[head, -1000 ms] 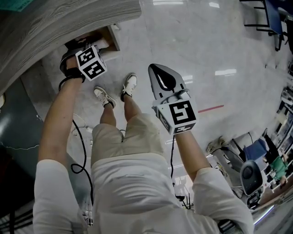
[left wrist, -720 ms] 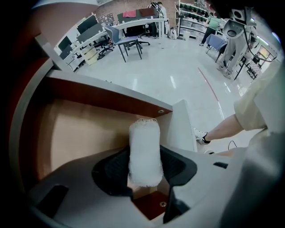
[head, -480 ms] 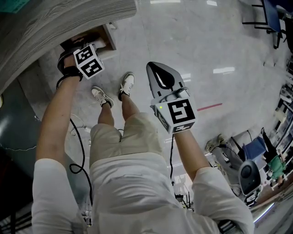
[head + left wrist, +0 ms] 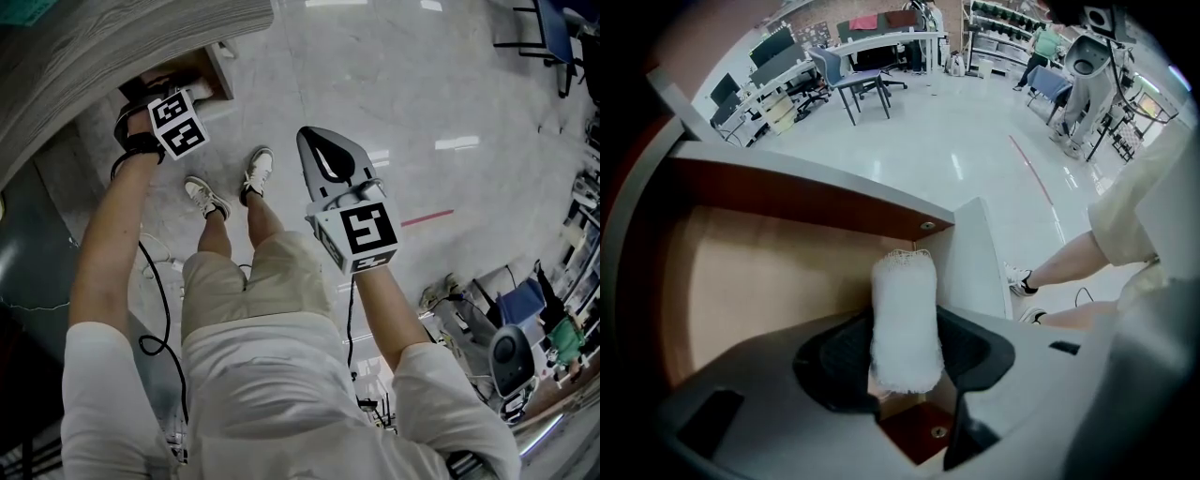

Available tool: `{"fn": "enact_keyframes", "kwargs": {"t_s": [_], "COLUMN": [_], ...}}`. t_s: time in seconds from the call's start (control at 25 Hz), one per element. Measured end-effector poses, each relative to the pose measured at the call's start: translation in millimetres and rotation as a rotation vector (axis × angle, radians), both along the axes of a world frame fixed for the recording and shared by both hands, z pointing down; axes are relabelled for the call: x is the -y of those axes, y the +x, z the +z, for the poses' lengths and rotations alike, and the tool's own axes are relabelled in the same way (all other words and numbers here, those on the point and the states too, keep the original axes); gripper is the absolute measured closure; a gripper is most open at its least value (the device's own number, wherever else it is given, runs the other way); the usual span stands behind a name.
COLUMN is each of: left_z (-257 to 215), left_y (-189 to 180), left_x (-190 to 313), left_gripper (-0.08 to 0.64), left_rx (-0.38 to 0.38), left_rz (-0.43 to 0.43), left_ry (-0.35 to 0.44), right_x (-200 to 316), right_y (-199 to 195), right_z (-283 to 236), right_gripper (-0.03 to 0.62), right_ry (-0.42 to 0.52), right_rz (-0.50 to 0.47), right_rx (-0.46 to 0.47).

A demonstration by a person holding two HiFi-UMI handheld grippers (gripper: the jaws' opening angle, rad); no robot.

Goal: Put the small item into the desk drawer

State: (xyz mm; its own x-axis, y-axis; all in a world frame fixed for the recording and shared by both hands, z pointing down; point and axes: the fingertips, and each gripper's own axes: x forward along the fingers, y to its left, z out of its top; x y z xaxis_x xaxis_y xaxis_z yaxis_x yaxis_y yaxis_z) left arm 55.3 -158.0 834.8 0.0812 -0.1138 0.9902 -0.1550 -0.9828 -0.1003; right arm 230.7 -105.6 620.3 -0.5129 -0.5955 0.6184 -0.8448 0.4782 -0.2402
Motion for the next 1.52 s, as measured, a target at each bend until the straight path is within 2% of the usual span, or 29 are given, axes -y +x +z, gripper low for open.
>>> {"fn": "enact_keyframes", "kwargs": {"t_s": [0.44,0.8,1.24,1.52], "left_z": [1.0,6.2,4.0,-1.6], "left_y": [4.4,-1.3,-1.8,-1.6], "left_x": [1.5,-6.5,-5.2,-9.1], "left_gripper": [0.373,0.373,0.371,0.341], "left_rx": [-0.017,-0.005,-0.013,-0.027], "left_rz": [-0.04,-0.031,-0.037,-0.042], "left_ry": [-0.021,-0.04,-0.027,-0.003], "right_x": [-11.0,-27.8,-42.6,-56.2], "right_y": [10.1,9.9,6.9,8.6], "right_z": [-5.3,-5.1,-10.3,-9.1], "right_gripper": [0.594,0.594,0.594,0.594], "right_ry": [0.007,0.003,0.003,-0.006], "right_rz": [0.033,0.056,0.069,0.071], "right_rx": [-0.009,-0.011,-0.02,-0.031]}}
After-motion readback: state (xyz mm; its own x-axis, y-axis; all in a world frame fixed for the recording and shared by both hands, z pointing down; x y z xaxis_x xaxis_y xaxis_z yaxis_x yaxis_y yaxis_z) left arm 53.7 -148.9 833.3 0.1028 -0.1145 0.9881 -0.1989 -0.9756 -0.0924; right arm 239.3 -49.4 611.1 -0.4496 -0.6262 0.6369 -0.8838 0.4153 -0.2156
